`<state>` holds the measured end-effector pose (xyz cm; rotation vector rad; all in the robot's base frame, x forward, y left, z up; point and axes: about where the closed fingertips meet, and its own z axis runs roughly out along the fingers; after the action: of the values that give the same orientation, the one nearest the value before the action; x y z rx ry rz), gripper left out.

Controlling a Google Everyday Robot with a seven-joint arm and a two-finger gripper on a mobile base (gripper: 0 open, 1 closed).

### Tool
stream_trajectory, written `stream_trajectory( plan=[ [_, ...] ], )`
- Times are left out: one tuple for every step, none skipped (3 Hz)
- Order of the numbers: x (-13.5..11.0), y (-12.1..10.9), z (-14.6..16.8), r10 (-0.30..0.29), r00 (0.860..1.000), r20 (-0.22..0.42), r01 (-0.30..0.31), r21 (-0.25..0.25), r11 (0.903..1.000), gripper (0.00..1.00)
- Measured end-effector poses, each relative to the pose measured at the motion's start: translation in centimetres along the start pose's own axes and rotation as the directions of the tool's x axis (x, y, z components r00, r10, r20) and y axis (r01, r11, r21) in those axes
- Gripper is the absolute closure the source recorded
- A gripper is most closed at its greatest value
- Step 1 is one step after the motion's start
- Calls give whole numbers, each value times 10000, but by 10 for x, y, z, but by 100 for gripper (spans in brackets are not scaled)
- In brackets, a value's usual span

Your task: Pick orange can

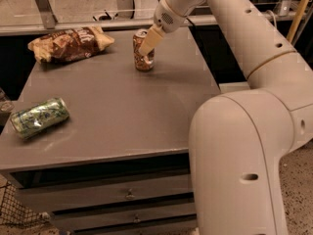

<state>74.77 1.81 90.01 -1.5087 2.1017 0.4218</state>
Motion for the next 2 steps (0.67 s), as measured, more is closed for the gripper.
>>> stream_trajectory(
  plan=[
    [-2, -1, 3, -34, 9999, -96, 34, 10, 10000, 65],
    [-9, 0, -5, -167, 9998, 85, 166, 117, 9998, 88]
  ],
)
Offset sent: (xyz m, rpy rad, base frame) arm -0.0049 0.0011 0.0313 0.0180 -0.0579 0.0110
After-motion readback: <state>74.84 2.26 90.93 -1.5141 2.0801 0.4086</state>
